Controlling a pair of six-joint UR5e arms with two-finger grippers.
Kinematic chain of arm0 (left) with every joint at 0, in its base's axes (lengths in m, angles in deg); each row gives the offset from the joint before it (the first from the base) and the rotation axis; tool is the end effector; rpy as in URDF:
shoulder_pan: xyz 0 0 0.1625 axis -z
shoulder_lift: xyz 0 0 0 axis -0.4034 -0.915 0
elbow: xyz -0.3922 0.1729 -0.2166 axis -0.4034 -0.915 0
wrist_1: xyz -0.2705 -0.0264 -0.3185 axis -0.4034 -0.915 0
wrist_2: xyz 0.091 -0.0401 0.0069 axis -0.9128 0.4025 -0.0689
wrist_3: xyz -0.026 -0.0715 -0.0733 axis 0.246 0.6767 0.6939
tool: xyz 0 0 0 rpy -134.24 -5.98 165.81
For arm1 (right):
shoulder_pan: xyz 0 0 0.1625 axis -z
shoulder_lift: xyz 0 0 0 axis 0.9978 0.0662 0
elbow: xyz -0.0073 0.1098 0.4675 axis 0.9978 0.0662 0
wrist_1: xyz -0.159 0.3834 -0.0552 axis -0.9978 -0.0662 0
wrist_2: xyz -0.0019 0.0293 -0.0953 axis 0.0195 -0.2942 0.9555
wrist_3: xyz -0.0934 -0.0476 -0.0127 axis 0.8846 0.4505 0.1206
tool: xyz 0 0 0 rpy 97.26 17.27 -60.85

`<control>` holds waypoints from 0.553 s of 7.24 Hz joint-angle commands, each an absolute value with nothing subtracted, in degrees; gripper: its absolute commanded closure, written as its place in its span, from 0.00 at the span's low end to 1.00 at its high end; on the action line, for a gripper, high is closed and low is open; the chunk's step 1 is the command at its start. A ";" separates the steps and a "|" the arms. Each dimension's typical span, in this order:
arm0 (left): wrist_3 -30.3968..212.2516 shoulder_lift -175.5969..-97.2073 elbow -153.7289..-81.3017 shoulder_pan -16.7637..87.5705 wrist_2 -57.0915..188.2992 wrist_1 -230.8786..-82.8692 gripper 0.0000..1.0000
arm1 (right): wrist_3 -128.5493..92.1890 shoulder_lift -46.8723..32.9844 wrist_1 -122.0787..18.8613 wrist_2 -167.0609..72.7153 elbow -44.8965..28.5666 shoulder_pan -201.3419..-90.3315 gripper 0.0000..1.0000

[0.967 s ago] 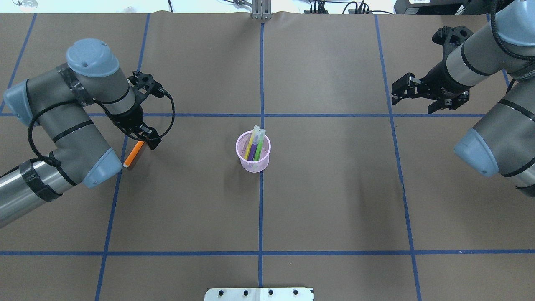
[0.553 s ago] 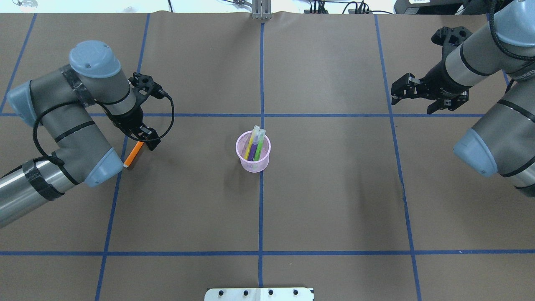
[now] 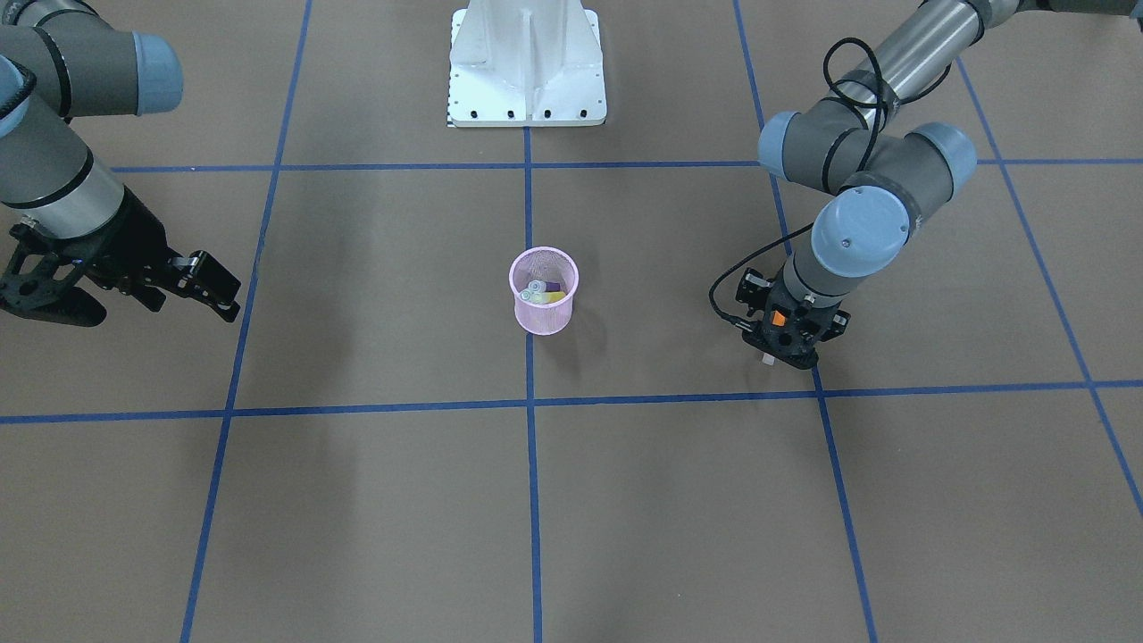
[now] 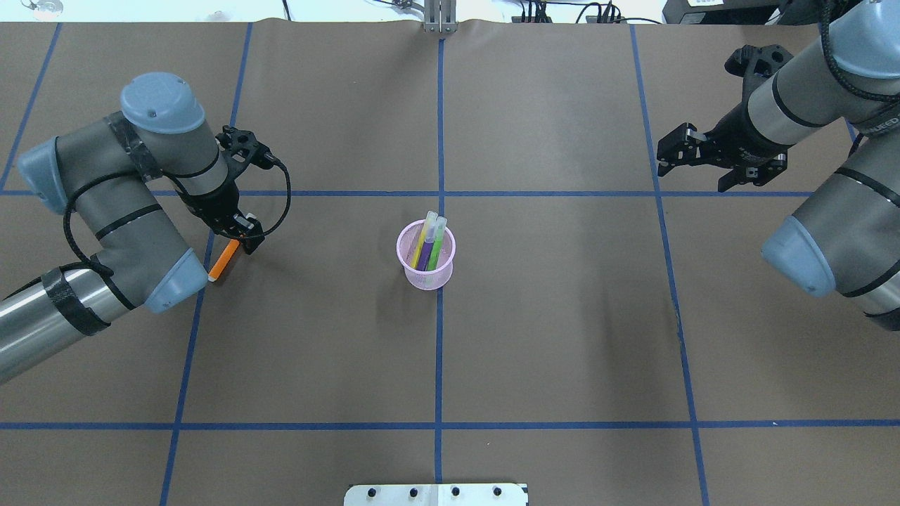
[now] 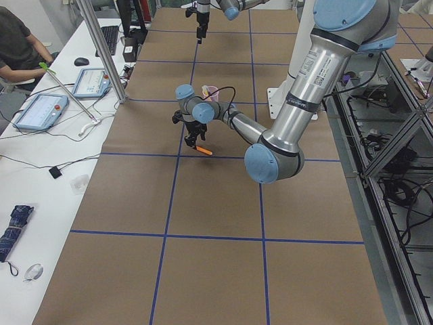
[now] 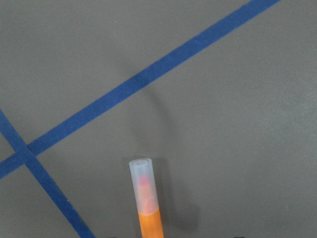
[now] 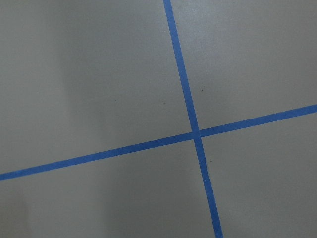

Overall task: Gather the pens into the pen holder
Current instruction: 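Close the left gripper on the orange marker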

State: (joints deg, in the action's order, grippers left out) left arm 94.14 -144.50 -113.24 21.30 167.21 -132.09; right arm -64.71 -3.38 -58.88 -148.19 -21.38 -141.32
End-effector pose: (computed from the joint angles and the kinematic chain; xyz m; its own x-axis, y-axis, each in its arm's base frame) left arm 0.4499 -0.5583 0.4600 0.5996 0.5268 -0.6025 -0.4733 0.8405 0.2637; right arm -0.2845 -0.5376 0.4138 0.6151 0.2252 0.7556 -0.2250 0.9686 -0.1054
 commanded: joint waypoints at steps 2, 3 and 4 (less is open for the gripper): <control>94.13 -144.67 -111.98 21.30 167.29 -132.18 0.40 | -64.96 -3.54 -58.89 -148.16 -21.25 -141.23 0.00; 94.13 -144.67 -111.71 21.30 167.29 -132.09 0.46 | -65.13 -3.54 -58.89 -148.16 -21.25 -141.22 0.00; 94.13 -144.67 -111.71 21.30 167.29 -132.09 0.46 | -65.14 -3.54 -58.89 -148.16 -21.25 -141.31 0.00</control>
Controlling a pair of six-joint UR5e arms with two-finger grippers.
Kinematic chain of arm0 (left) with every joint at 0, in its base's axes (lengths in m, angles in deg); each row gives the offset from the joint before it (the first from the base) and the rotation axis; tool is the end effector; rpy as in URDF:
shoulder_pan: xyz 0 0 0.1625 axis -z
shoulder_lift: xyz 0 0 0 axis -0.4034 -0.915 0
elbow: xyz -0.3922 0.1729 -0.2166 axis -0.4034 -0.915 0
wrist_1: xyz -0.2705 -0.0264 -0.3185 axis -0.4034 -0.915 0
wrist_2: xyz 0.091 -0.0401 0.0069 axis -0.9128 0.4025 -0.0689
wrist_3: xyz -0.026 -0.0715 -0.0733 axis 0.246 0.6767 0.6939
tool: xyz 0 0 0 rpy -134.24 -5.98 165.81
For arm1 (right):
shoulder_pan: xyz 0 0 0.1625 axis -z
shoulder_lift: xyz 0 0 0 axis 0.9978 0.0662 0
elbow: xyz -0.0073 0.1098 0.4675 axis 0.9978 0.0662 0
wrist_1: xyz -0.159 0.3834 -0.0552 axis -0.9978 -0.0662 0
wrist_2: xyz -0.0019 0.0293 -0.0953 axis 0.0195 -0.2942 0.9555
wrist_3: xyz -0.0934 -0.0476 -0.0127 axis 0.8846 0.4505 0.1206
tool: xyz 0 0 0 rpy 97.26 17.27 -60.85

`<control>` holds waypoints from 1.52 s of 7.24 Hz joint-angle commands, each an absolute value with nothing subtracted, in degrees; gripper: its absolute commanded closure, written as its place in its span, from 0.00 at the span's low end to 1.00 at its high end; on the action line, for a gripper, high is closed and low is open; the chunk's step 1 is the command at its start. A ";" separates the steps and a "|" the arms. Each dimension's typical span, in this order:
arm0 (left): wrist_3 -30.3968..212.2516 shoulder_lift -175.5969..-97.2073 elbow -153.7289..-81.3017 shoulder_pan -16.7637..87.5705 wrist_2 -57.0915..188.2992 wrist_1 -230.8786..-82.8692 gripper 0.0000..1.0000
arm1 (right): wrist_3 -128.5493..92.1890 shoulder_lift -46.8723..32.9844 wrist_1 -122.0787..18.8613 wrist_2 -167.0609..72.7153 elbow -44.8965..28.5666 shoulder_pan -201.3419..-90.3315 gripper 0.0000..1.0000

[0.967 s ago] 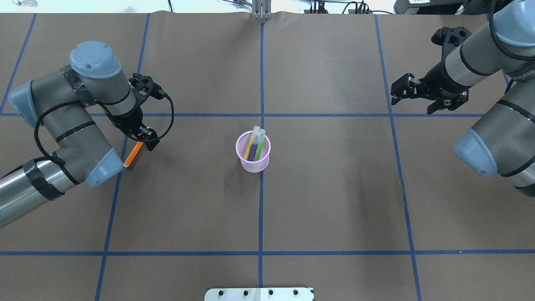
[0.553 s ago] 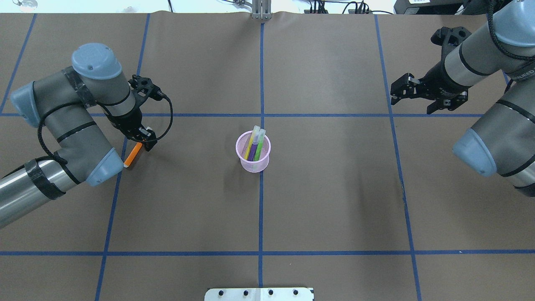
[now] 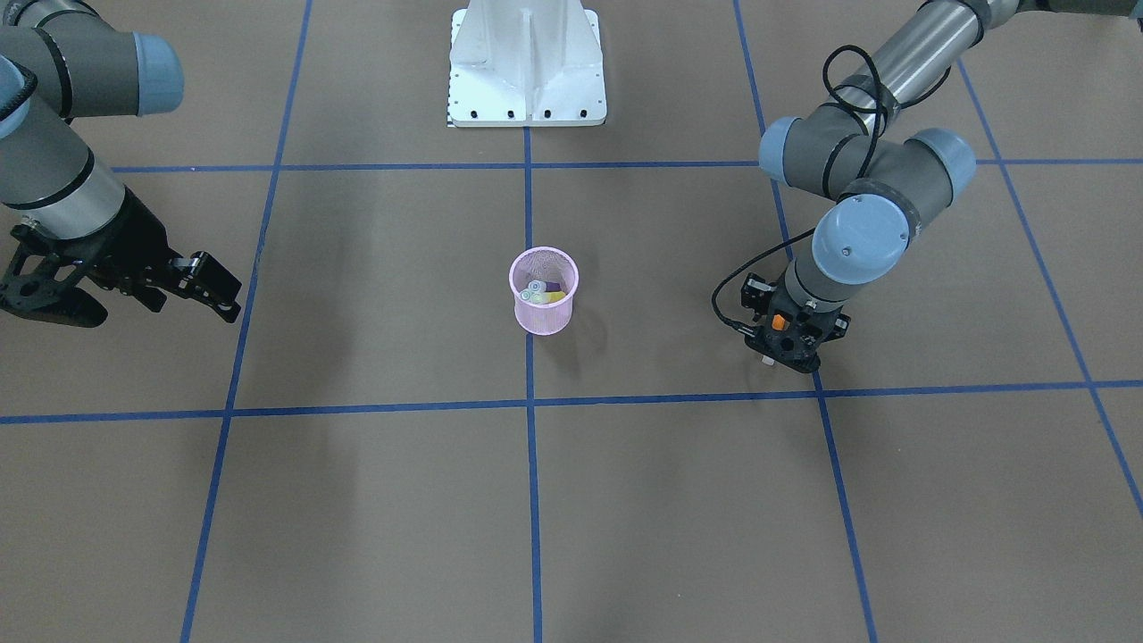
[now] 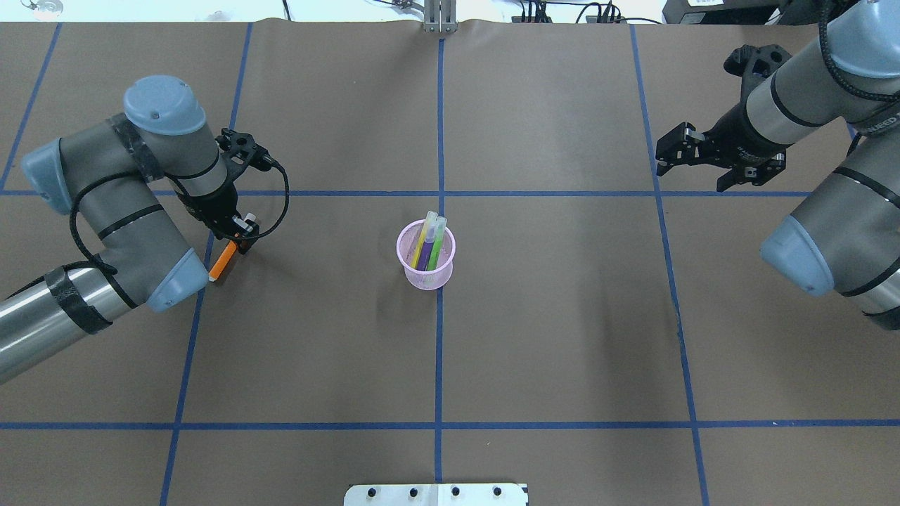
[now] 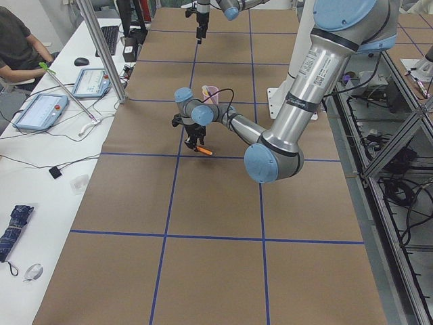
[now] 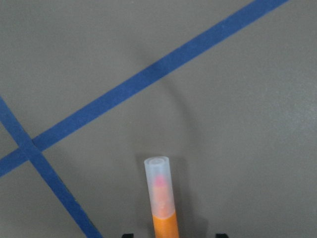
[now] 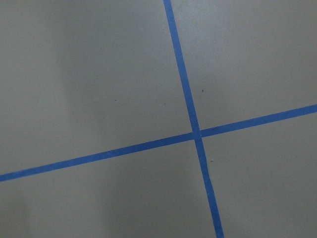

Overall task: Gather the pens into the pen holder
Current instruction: 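Close the left gripper on the orange marker, then lift the orange marker with the left gripper and carry it over the pink cup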

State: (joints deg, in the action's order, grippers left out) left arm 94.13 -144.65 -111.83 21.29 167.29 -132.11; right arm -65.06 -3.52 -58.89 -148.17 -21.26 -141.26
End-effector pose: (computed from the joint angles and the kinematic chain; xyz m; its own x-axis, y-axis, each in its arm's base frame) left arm 0.4527 -0.5608 0.4701 0.6078 0.5176 -0.6022 -0.4777 0.8441 0.2433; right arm -0.2856 -0.5382 0.4134 0.6140 0.2303 0.7550 -0.2280 0.9675 -0.1097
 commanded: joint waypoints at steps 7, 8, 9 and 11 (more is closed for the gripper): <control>94.21 -144.67 -111.18 21.21 167.56 -132.00 1.00 | -65.49 -4.15 -58.89 -148.16 -21.25 -141.31 0.00; 94.21 -144.76 -111.36 21.29 167.64 -131.22 1.00 | -65.49 -4.15 -58.89 -148.16 -21.25 -141.23 0.00; 95.00 -146.15 -112.14 22.51 170.86 -131.12 1.00 | -65.49 -4.24 -58.89 -148.08 -21.25 -141.31 0.00; 106.71 -147.04 -123.60 23.85 168.82 -131.30 1.00 | -65.40 -4.33 -58.71 -148.08 -21.52 -141.31 0.00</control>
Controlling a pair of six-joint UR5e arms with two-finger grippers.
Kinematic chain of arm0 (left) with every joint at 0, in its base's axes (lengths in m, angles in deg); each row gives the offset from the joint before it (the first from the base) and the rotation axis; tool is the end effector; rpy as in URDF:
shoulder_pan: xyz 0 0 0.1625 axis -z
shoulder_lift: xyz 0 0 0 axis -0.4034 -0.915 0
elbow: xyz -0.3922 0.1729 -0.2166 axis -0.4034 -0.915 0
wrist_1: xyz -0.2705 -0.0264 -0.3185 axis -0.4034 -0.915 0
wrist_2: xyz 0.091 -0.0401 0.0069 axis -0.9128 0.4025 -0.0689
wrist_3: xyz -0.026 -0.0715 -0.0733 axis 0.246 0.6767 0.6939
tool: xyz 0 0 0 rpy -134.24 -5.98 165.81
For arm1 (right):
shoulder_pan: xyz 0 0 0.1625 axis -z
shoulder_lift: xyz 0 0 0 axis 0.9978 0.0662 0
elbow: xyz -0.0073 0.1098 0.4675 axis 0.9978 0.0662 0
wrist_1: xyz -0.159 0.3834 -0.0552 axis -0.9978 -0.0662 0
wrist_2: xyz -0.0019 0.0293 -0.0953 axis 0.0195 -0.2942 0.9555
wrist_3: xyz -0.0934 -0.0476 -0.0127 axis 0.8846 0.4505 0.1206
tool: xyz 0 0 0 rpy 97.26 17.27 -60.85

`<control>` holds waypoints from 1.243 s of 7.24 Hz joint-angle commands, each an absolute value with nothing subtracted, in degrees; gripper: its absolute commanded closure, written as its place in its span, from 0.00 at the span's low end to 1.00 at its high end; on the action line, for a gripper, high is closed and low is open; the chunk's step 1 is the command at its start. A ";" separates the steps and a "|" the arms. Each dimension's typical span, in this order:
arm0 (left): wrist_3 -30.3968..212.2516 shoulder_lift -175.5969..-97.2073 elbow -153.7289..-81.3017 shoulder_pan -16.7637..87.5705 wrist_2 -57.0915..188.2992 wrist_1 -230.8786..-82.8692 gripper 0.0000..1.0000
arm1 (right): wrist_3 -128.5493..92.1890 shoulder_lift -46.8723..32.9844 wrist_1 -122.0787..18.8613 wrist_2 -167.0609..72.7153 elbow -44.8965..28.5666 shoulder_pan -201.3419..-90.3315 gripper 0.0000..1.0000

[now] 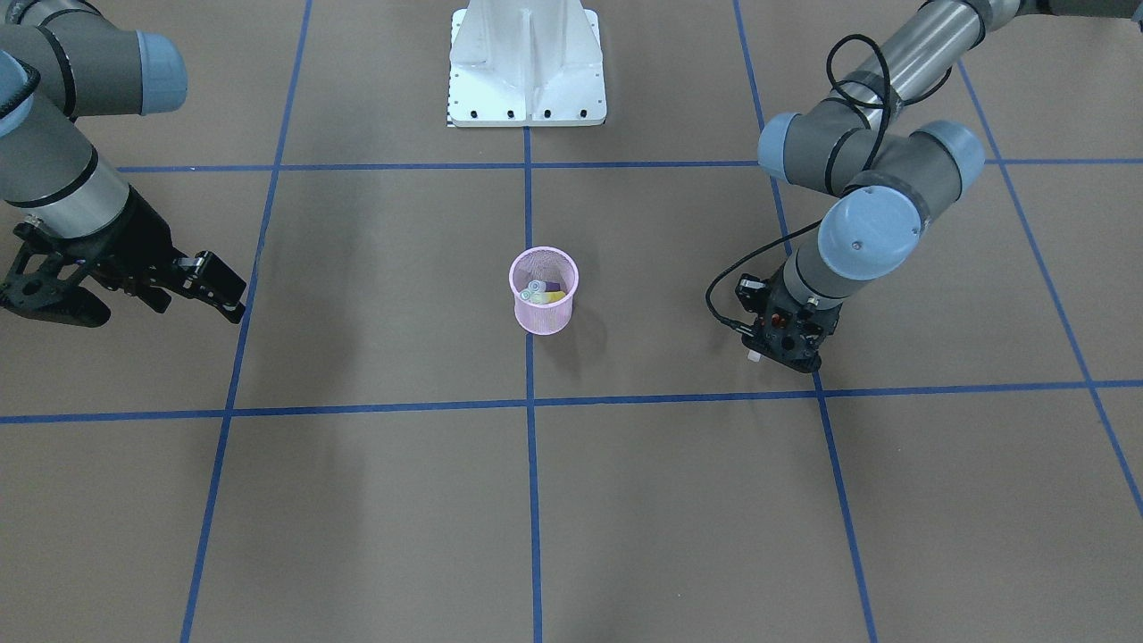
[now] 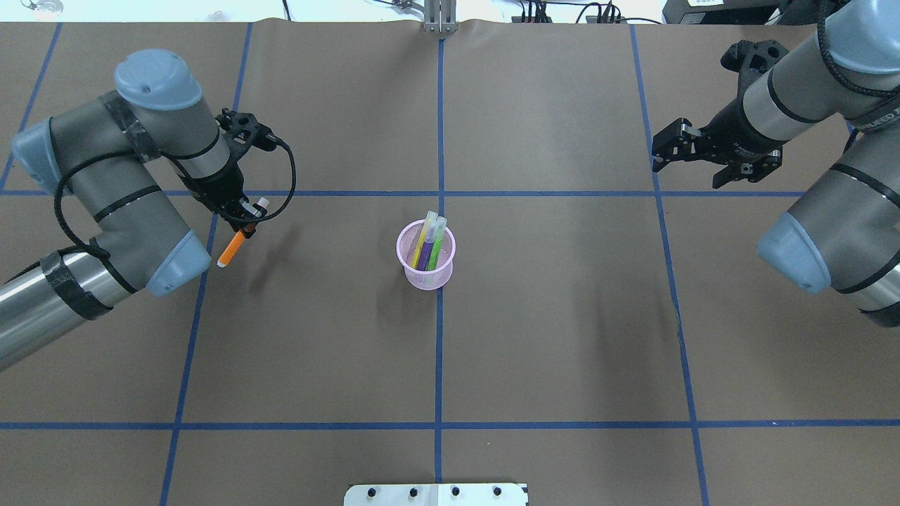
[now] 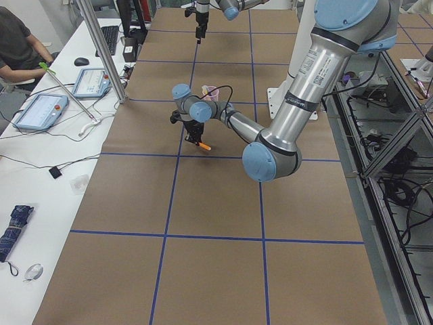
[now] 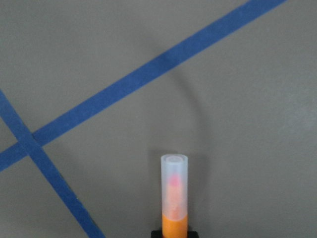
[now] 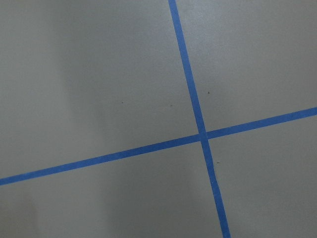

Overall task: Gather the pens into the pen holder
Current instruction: 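Lift the orange marker with the left gripper and carry it over the pink cup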

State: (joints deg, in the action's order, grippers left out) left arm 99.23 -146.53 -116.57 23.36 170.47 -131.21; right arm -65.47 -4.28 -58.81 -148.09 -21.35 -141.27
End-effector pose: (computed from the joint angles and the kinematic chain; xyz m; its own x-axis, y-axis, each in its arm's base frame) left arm 0.4323 -0.5698 0.4057 0.5850 0.4585 -0.6690 -0.3888 0.8825 0.2648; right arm -0.2871 -0.5408 0.4045 0.6057 0.2273 0.7625 -0.2325 0.9671 -0.1036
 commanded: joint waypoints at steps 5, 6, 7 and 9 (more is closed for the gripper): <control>110.39 -153.89 -136.85 10.87 140.47 -138.11 1.00 | -65.22 -4.68 -58.71 -147.72 -21.43 -141.31 0.00; 110.56 -153.90 -136.24 4.57 130.31 -143.98 1.00 | -65.22 -4.68 -58.71 -147.64 -21.43 -141.31 0.00; 110.56 -153.29 -135.80 0.51 123.33 -144.65 1.00 | -65.22 -4.68 -58.71 -147.64 -21.34 -141.31 0.00; 110.48 -153.63 -133.87 -1.20 122.38 -145.01 1.00 | -65.14 -4.68 -58.71 -147.29 -21.26 -141.31 0.00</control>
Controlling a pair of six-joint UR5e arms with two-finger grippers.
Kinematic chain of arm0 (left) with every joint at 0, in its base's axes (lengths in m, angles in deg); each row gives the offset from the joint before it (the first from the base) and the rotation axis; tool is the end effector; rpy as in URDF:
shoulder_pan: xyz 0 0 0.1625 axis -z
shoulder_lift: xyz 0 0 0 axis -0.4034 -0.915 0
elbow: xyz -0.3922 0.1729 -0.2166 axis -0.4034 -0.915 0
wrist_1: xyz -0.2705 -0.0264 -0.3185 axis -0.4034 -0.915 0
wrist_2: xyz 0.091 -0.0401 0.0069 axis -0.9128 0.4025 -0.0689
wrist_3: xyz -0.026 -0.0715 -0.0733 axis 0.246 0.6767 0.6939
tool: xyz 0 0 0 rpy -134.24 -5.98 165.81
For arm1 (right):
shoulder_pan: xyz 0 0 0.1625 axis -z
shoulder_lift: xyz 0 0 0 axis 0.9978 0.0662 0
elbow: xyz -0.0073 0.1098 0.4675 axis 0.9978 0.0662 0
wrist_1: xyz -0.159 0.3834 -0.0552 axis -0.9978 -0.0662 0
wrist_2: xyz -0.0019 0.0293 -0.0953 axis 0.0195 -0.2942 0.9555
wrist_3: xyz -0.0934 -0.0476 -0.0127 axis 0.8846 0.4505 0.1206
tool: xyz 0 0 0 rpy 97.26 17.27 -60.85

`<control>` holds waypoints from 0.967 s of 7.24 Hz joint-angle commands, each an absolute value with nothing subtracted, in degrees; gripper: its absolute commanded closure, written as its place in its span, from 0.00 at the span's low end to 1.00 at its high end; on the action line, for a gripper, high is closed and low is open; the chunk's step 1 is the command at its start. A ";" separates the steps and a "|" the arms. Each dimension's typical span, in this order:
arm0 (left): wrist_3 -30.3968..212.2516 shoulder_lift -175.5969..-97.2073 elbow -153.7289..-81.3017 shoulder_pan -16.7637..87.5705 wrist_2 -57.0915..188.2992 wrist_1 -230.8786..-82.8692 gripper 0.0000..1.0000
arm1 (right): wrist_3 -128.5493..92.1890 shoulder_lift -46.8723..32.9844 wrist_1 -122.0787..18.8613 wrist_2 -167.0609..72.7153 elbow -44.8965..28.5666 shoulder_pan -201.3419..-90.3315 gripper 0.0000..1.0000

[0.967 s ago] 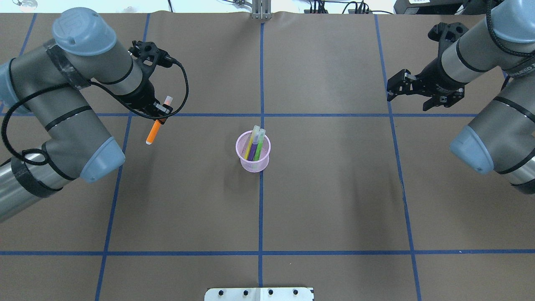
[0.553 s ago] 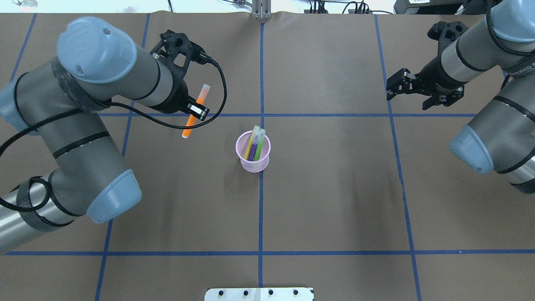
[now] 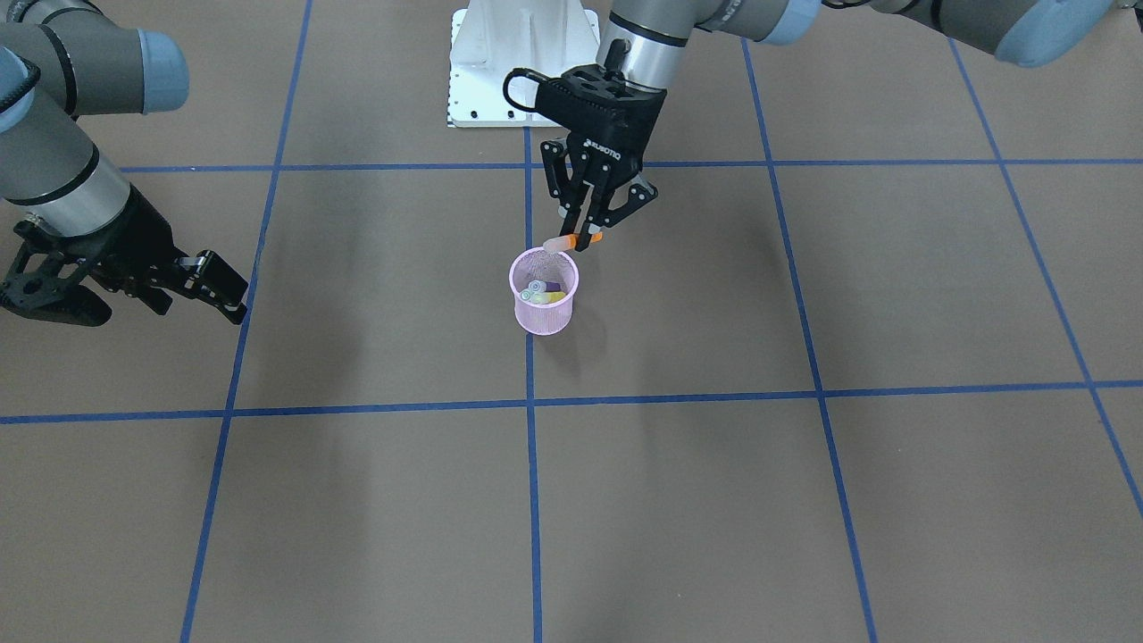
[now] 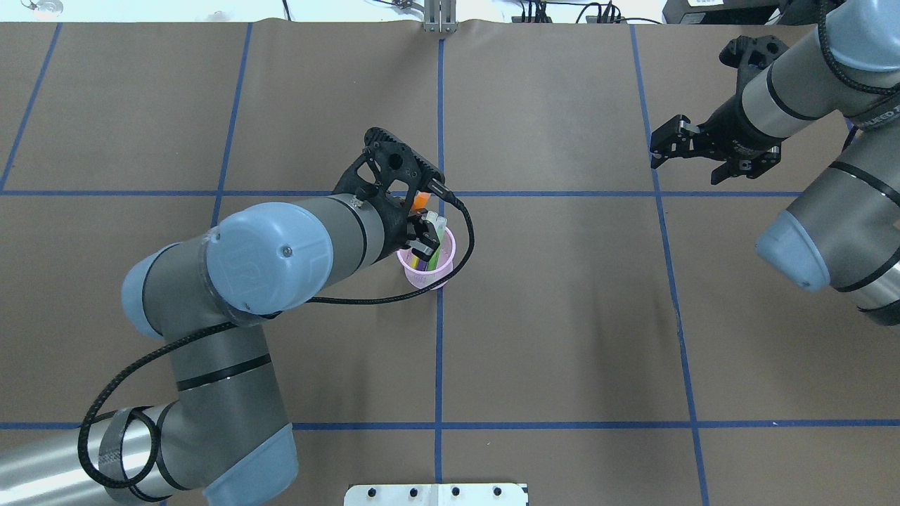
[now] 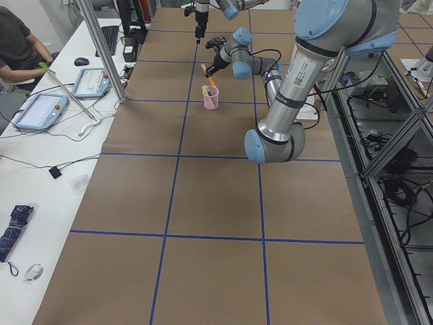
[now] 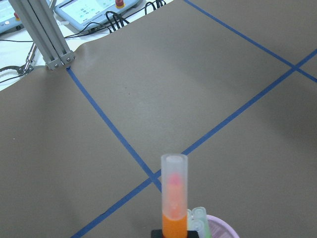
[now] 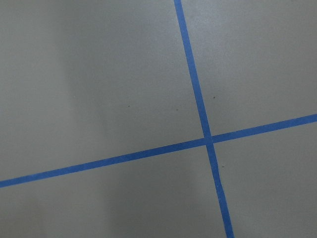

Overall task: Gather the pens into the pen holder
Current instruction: 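Lift the orange marker with the left gripper and carry it over the pink cup, then open the left gripper to drop the orange marker into the cup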

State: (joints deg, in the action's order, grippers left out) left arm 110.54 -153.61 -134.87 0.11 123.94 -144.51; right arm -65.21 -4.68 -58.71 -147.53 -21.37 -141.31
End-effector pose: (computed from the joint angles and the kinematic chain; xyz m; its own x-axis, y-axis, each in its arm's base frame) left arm 0.5304 -0.4012 0.1656 0.6378 0.6063 -0.4750 0.0398 0.5899 0.8065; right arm -0.2872 -0.5431 0.4003 0.6059 0.2182 0.7650 -0.2366 0.9676 -0.0886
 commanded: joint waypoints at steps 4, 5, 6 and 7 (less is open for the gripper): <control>110.39 -155.56 -128.07 -1.38 121.06 -149.22 1.00 | -65.14 -4.68 -58.71 -146.93 -20.82 -141.23 0.00; 110.39 -155.39 -126.84 -1.47 120.98 -150.27 1.00 | -65.14 -4.77 -58.71 -146.93 -20.81 -141.22 0.00; 110.39 -155.39 -126.31 -1.55 120.97 -151.24 1.00 | -65.14 -4.68 -58.71 -146.93 -20.81 -141.22 0.00; 110.39 -155.22 -126.30 -1.64 120.97 -151.68 0.85 | -65.14 -4.68 -58.71 -146.93 -20.81 -141.22 0.00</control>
State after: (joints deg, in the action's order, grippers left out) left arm 110.39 -155.36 -126.70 -1.54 121.00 -150.82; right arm -65.14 -4.71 -58.71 -146.94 -20.83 -141.23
